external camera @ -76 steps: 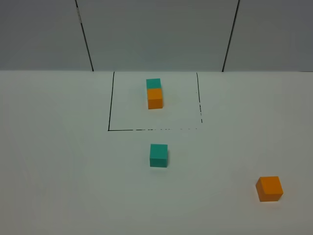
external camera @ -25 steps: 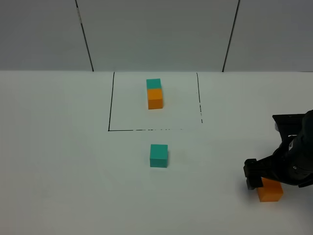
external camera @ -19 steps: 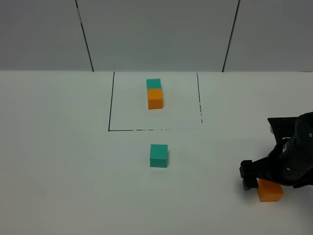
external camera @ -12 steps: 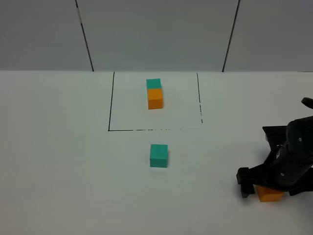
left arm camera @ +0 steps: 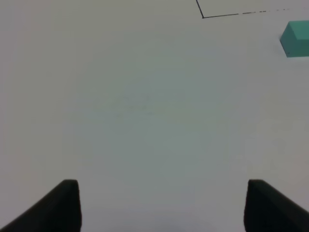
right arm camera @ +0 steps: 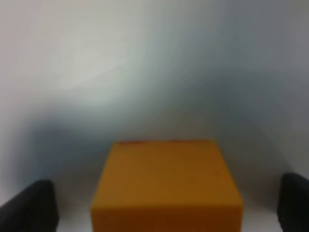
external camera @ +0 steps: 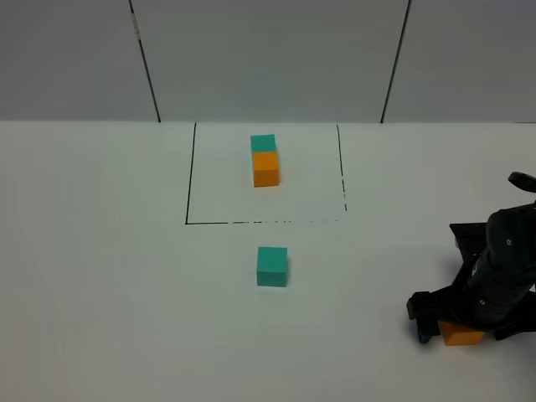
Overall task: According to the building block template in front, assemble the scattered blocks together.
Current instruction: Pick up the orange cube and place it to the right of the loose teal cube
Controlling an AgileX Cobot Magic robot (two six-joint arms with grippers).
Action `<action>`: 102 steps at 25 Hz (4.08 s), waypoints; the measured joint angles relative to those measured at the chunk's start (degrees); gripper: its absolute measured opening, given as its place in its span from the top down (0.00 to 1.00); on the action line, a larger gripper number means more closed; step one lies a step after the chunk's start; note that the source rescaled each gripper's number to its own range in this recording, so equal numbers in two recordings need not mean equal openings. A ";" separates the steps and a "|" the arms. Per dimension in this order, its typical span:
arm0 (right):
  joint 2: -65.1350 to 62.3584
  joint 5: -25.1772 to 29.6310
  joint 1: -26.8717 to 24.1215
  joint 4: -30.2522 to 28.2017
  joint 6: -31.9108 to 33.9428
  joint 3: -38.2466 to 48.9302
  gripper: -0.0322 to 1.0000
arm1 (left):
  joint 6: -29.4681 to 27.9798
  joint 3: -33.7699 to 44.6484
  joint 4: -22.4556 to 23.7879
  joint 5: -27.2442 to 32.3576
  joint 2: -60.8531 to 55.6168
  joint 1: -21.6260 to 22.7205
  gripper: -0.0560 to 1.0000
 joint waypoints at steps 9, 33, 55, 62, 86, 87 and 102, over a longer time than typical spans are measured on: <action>0.37 0.89 -0.11 0.00 0.00 -0.50 0.34 | 0.00 0.00 0.00 0.00 0.00 0.00 0.47; 1.98 26.39 9.44 -10.37 -13.12 -31.64 0.96 | 0.00 0.00 0.00 0.00 0.00 0.00 0.47; 20.22 36.67 19.92 -8.90 -61.20 -50.65 0.96 | 0.00 0.00 0.00 0.00 0.00 0.00 0.47; 23.83 36.85 20.21 -2.49 -64.17 -57.13 0.96 | 0.00 0.00 0.00 0.00 0.00 0.00 0.47; 27.53 32.90 19.98 2.64 -62.60 -57.13 0.96 | 0.00 0.00 -0.02 0.00 0.00 0.00 0.47; 27.66 32.88 19.98 2.64 -62.32 -57.13 0.96 | 0.00 0.00 -0.02 0.00 0.00 0.00 0.47; 29.53 32.16 19.98 2.81 -61.34 -57.13 0.96 | 0.00 0.00 -0.02 0.00 0.00 0.00 0.47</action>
